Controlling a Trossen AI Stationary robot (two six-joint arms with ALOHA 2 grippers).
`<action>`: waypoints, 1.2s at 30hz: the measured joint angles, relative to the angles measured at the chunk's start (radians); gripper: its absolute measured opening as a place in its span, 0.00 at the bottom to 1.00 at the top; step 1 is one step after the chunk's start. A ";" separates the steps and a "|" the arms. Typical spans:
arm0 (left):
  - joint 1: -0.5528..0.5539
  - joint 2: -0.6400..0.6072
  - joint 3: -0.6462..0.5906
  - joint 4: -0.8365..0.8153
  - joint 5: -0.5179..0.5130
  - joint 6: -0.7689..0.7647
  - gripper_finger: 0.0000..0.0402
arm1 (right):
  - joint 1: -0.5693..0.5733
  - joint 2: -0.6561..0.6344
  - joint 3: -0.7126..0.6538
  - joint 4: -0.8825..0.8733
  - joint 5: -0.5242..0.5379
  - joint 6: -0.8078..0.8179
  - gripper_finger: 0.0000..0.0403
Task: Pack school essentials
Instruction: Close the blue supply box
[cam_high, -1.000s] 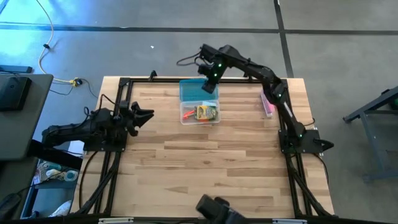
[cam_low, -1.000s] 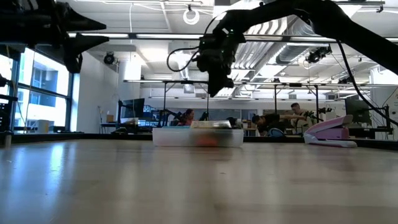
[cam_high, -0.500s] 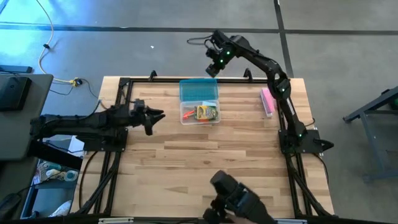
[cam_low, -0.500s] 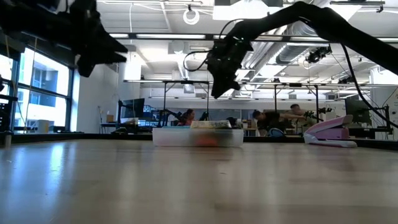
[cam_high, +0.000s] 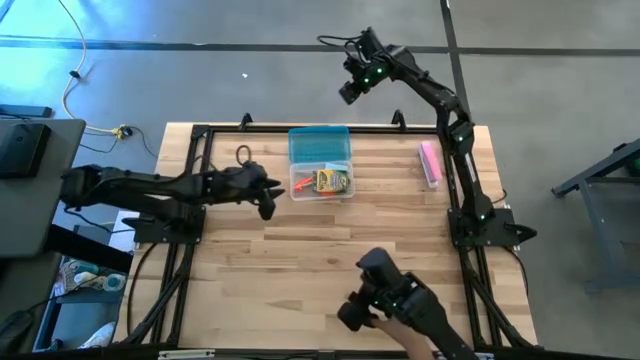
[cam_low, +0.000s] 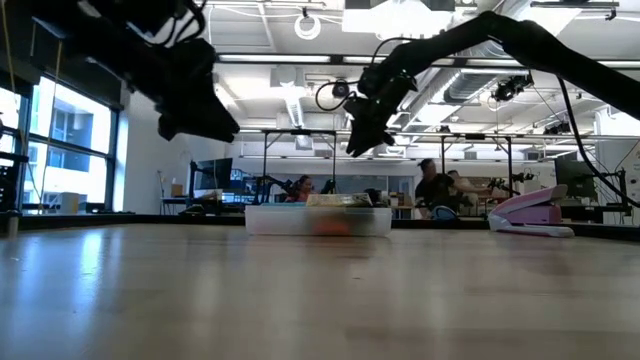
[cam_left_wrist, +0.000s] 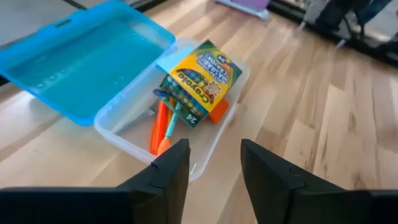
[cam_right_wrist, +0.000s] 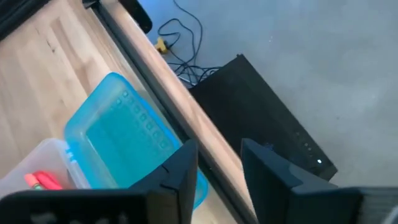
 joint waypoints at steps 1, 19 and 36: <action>0.003 0.029 0.016 0.000 0.002 -0.001 0.35 | -0.004 0.000 0.000 0.000 0.001 -0.009 0.30; 0.034 0.398 0.127 0.000 0.189 -0.243 0.45 | -0.018 0.087 -0.001 0.004 -0.004 -0.142 0.39; 0.051 0.574 0.127 0.071 0.177 -0.378 0.42 | 0.020 0.178 -0.001 0.017 0.000 -0.196 0.39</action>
